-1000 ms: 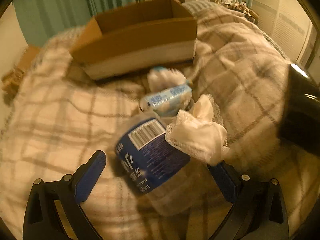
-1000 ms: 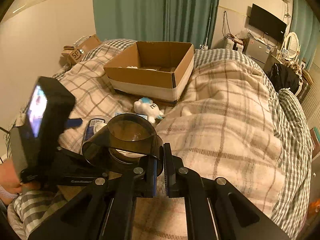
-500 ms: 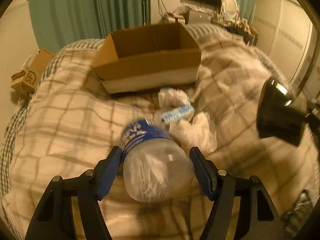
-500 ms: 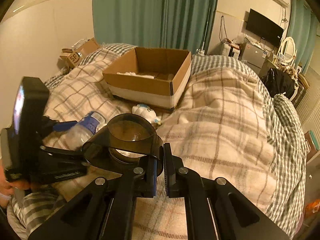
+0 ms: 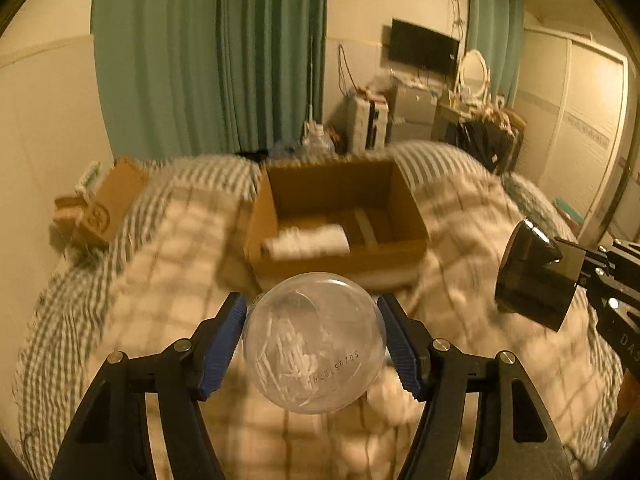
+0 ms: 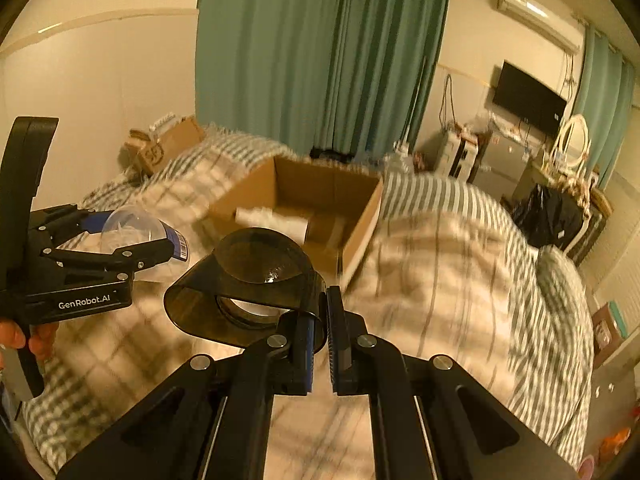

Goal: Organize objects

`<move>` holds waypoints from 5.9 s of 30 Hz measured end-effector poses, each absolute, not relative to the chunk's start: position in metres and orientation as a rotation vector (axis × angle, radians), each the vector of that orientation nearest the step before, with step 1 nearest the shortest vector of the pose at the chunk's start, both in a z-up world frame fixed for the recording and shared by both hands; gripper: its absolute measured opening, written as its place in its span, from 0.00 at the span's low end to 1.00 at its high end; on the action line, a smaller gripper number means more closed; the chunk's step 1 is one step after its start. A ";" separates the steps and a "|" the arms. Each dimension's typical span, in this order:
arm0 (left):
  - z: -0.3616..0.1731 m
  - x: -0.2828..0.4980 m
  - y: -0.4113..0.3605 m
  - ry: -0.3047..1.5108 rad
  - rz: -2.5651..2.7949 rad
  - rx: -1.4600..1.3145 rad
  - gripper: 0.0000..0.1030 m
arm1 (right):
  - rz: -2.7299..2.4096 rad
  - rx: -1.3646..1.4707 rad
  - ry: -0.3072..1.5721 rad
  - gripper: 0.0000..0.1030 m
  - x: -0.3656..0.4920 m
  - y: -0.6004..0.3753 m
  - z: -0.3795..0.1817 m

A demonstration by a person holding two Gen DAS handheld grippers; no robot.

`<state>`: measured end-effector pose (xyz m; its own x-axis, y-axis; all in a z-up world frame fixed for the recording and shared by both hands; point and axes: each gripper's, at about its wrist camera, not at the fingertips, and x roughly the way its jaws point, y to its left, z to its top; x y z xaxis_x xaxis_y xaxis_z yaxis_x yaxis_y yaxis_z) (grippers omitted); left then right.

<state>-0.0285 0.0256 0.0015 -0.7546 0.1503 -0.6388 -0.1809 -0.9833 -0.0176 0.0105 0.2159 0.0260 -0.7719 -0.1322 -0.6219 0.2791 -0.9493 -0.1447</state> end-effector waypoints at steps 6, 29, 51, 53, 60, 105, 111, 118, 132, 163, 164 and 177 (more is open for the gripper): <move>0.032 -0.080 0.028 0.023 2.823 -0.923 0.67 | -2.769 0.858 0.332 0.05 -0.042 0.209 0.061; -0.033 -0.202 0.042 0.062 2.779 -1.037 0.79 | -2.703 1.115 0.107 0.28 -0.209 0.220 -0.017; 0.025 -0.064 -0.010 0.040 3.004 -0.839 0.97 | -2.823 0.816 0.222 0.83 -0.037 0.213 0.057; 0.020 -0.052 -0.015 0.014 3.009 -0.838 0.97 | -2.810 0.813 0.228 0.84 -0.025 0.208 0.055; -0.001 -0.024 -0.028 -0.027 3.021 -0.834 0.97 | -2.761 0.871 0.219 0.85 0.000 0.192 0.021; -0.085 -0.034 0.025 0.079 2.818 -1.045 0.96 | -2.617 1.169 0.233 0.18 -0.036 0.205 -0.052; -0.108 -0.048 0.060 0.166 2.713 -1.104 0.84 | -2.626 1.151 0.170 0.18 -0.043 0.226 -0.045; -0.135 -0.062 0.081 0.210 2.598 -1.193 0.78 | -2.576 1.185 0.113 0.18 -0.047 0.234 -0.065; -0.134 -0.063 0.099 0.273 2.530 -1.180 0.32 | -2.586 1.223 0.036 0.18 -0.046 0.247 -0.072; 0.018 -0.173 0.044 0.152 2.821 -0.897 0.32 | -2.645 0.894 0.227 0.17 -0.145 0.192 0.072; 0.013 -0.179 0.043 0.156 2.820 -0.902 0.32 | -2.637 0.908 0.232 0.17 -0.156 0.189 0.069; -0.058 -0.219 0.050 0.208 2.771 -0.983 0.33 | -2.626 1.074 0.242 0.17 -0.225 0.185 -0.019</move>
